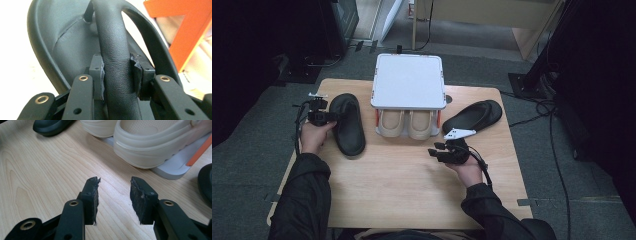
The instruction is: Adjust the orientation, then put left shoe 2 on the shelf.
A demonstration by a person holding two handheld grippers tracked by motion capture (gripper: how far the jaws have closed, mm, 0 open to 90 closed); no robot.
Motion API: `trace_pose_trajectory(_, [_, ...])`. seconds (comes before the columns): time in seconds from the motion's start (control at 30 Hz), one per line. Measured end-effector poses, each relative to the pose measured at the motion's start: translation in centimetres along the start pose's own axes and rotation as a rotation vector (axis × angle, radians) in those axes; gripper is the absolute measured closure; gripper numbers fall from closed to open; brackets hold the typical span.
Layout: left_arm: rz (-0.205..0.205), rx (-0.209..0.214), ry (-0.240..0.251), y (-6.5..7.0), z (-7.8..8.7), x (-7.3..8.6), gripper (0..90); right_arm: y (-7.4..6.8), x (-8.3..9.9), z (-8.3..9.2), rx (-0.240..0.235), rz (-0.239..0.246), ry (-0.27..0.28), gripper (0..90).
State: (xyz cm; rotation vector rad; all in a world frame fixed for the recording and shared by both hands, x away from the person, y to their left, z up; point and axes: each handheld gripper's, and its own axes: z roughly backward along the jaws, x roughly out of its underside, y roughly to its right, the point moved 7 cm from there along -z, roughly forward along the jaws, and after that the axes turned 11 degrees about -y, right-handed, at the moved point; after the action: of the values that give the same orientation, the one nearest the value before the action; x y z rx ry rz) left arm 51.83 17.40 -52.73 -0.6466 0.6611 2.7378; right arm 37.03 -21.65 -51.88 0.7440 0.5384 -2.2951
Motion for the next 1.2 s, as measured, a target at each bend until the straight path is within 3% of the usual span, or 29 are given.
trace_pose_trajectory(0.17, [-0.021,0.022,0.007,0.7,0.6,-0.4,67.9,0.1,0.1,0.1,0.004,-0.007,0.000,58.8])
trace_pose_trajectory(0.43, [-0.002,0.046,0.018,1.3,2.1,-0.9,68.1,0.0,0.2,-0.1,-0.003,-0.005,-0.004,58.7])
trace_pose_trajectory(0.57, [-0.016,0.051,0.036,1.7,2.6,-1.4,68.1,-0.3,0.0,-0.2,-0.013,0.003,0.003,58.4])
trace_pose_trajectory(0.77, [-0.031,0.053,0.015,2.4,3.2,-2.2,68.1,-0.4,-0.5,0.3,-0.028,0.010,0.033,58.3])
trace_pose_trajectory(1.03, [-0.012,0.062,0.004,3.0,4.4,-3.8,68.1,-0.1,-0.7,0.6,-0.028,0.003,0.037,58.3])
trace_pose_trajectory(1.2, [-0.012,0.068,0.035,3.7,6.2,-5.5,68.1,-0.2,-0.7,0.5,-0.031,0.010,0.034,58.3])
